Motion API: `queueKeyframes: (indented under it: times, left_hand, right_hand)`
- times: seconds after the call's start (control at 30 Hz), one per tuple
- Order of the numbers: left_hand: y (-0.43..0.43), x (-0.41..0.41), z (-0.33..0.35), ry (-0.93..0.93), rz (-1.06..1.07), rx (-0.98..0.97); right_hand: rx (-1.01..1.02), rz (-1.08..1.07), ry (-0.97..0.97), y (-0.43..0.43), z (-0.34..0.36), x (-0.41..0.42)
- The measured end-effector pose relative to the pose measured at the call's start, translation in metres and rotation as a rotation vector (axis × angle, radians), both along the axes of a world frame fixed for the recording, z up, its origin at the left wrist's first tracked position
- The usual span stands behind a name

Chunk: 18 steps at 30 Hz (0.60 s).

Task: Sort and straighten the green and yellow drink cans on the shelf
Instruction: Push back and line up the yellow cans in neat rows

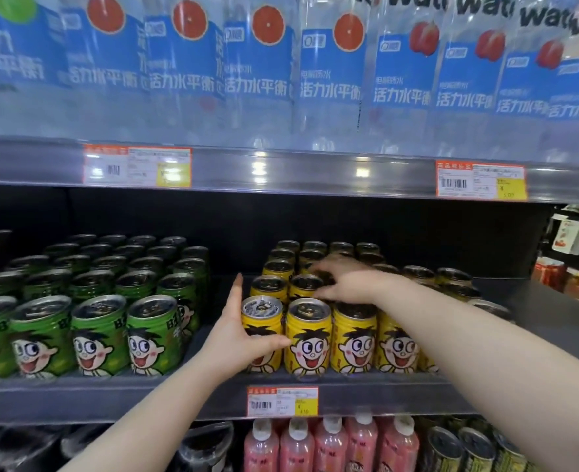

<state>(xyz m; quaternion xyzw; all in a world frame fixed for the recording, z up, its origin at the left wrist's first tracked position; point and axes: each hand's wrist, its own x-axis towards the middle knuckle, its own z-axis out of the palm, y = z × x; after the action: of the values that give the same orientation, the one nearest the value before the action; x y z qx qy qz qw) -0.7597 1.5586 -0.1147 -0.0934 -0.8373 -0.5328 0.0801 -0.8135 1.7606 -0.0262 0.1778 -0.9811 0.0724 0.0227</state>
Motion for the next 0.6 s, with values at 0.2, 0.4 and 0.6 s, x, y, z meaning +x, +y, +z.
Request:
queueKeyframes:
  times: [0.2,0.4,0.6]
  left_hand:
    - [-0.003,-0.005,-0.011,0.047,-0.006,0.007]
    - [-0.006,-0.008,-0.015,0.055,-0.023,-0.008]
    - [-0.007,-0.009,-0.016,0.061,-0.023,-0.029]
  right_hand:
    - [-0.009,0.030,-0.126,-0.009,-0.007,-0.020]
    - [-0.018,0.060,-0.234,-0.005,0.004,-0.023]
    - [-0.023,-0.025,-0.233,0.014,0.020,-0.024]
